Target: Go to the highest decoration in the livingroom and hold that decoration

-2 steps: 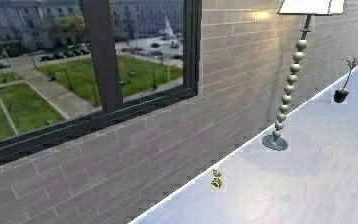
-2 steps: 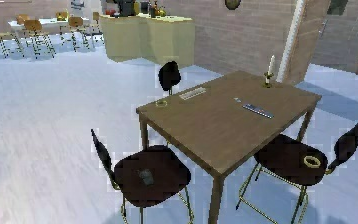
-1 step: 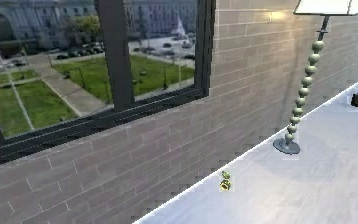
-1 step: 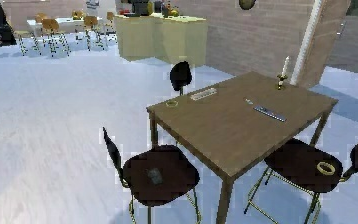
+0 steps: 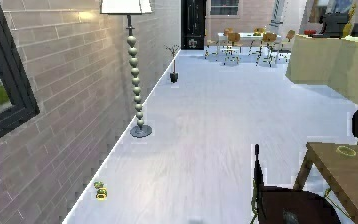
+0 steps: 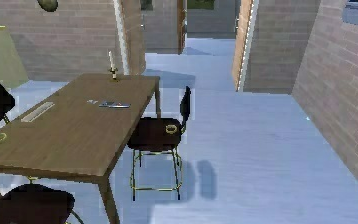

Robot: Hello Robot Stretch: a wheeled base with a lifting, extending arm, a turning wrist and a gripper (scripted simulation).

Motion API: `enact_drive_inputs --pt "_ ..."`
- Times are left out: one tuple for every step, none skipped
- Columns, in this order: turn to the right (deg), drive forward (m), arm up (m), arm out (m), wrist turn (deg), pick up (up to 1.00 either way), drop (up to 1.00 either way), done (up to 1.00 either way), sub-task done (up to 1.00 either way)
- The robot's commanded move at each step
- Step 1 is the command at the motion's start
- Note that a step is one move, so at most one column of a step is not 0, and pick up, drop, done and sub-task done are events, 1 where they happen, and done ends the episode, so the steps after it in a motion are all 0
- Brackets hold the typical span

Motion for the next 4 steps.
enact_drive_inputs --pt "6.0 0.0 0.0 0.0 0.0 0.0 0.0 0.0 0.0" --pt "0.0 0.5 0.0 0.0 0.0 0.0 0.0 0.0 0.0" --pt "0.0 0.4 0.0 0.0 0.0 0.0 0.0 0.0 0.0" --pt "27.0 0.0 0.0 0.0 0.0 0.0 0.0 0.0 0.0"
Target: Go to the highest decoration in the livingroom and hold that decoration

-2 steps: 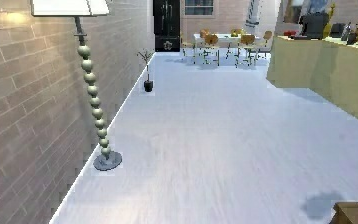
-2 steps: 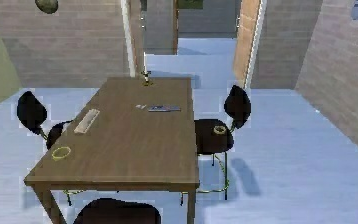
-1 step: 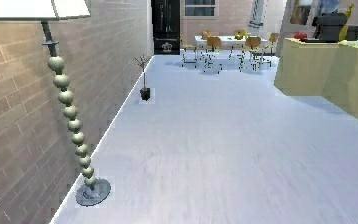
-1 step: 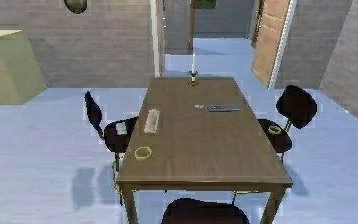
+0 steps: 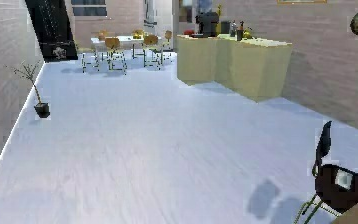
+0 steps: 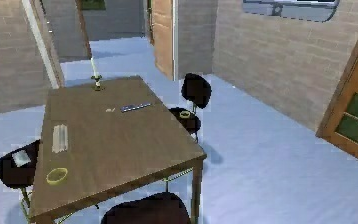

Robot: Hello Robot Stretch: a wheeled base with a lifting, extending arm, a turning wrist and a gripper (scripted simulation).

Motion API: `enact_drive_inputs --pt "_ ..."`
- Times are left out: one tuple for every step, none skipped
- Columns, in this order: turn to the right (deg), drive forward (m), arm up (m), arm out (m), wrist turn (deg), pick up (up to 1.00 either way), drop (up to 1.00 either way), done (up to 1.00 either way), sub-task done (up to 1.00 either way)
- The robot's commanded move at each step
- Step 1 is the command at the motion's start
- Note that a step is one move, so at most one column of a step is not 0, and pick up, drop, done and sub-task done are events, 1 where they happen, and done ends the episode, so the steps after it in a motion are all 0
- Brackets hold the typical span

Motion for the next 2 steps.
enact_drive_inputs --pt "0.0 0.45 0.0 0.0 0.0 0.0 0.0 0.0 0.0" --pt "45.0 0.0 0.0 0.0 0.0 0.0 0.0 0.0 0.0"
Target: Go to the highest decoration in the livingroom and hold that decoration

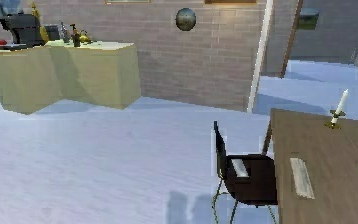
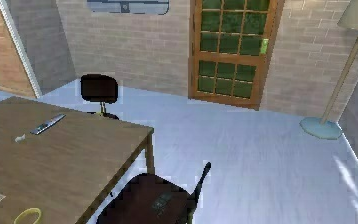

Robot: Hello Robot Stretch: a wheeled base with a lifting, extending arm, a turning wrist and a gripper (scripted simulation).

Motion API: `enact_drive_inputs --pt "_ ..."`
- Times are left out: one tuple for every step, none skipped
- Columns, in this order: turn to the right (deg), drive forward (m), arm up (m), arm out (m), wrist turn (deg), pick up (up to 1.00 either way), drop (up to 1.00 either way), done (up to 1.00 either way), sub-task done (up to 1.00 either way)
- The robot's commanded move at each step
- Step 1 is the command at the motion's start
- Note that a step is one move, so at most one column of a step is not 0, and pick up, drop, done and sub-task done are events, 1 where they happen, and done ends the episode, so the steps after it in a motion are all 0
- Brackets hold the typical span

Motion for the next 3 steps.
enact_drive_inputs --pt "18.0 0.0 0.0 0.0 0.0 0.0 0.0 0.0 0.0" --pt "0.0 0.2 0.0 0.0 0.0 0.0 0.0 0.0 0.0" --pt "-42.0 0.0 0.0 0.0 0.0 0.0 0.0 0.0 0.0"
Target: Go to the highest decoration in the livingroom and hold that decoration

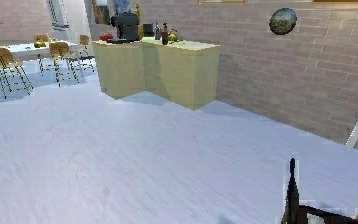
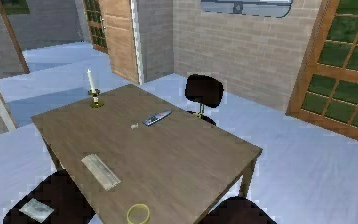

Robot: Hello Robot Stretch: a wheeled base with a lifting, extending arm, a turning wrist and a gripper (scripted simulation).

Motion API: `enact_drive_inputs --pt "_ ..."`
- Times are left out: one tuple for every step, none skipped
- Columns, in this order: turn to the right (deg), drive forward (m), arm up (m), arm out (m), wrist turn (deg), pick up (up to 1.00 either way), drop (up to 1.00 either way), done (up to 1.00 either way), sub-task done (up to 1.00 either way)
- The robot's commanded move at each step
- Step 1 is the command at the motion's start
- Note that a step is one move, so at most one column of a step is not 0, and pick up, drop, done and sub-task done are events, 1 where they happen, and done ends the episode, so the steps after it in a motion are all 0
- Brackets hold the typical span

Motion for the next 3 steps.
enact_drive_inputs --pt "-9.0 0.0 0.0 0.0 0.0 0.0 0.0 0.0 0.0" --pt "0.0 0.0 0.5 0.0 0.0 0.0 0.0 0.0 0.0" --pt "0.0 0.0 0.34 0.0 0.0 0.0 0.0 0.0 0.0"
